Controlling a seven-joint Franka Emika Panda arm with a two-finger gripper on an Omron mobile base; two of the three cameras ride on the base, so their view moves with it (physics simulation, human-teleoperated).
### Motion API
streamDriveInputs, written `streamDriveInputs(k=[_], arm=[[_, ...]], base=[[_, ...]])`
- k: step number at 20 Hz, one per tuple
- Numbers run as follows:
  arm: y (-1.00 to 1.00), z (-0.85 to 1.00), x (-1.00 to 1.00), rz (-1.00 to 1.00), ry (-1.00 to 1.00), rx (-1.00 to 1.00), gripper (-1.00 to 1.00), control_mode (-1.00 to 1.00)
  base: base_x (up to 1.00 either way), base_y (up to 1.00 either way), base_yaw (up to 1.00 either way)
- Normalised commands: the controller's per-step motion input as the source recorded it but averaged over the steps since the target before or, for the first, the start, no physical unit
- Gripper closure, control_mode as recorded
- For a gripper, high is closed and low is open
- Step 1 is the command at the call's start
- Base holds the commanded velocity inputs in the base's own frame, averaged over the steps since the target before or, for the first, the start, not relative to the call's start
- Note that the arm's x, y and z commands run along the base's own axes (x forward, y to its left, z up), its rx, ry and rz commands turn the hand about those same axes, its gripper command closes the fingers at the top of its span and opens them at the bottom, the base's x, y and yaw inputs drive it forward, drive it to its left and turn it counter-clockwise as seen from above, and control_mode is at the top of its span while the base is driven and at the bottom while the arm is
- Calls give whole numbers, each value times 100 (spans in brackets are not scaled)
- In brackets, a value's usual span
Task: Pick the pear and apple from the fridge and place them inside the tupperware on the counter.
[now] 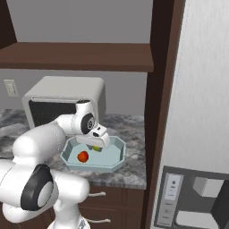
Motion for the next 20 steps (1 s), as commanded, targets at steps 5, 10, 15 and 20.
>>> streamDriveInputs(k=[5, 10, 15, 20], arm=[[-10, -38, 5, 0, -11, 1, 100, -100], [-9, -41, 3, 0, -7, 0, 100, -100], [-6, -29, 2, 0, 0, 3, -100, -100], [-3, -2, -2, 0, 0, 6, -100, -100]], base=[[0, 0, 0], [0, 0, 0], [0, 0, 0], [0, 0, 0]])
